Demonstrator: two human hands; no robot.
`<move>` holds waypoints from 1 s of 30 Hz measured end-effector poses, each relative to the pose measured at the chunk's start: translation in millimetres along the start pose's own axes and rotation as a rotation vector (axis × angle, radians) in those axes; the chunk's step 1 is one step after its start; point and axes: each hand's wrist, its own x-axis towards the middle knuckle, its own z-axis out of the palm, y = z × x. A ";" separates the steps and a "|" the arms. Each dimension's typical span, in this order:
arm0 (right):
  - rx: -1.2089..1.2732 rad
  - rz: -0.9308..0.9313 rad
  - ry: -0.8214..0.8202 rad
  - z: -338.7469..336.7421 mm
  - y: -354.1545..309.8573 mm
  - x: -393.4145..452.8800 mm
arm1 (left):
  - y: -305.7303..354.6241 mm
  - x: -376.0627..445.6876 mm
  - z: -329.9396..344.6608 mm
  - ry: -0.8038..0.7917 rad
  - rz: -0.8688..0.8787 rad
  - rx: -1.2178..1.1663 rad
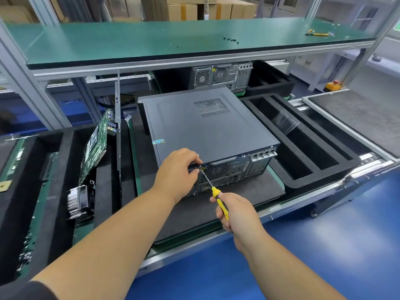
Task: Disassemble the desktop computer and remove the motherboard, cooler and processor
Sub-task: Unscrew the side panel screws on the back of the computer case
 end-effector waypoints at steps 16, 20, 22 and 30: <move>0.437 0.202 -0.154 11.3 3.8 -12.9 | 0.7 -3.6 3.0 0.045 0.008 0.038; 0.457 0.217 -0.169 14.0 1.4 -13.8 | 0.4 -3.8 1.6 0.027 0.009 0.028; 0.428 0.218 -0.158 14.4 -2.3 -13.6 | -0.1 -3.8 0.3 0.016 0.003 0.020; 0.292 0.139 -0.092 14.6 -1.3 -8.2 | 1.7 -4.5 0.8 0.022 -0.006 0.019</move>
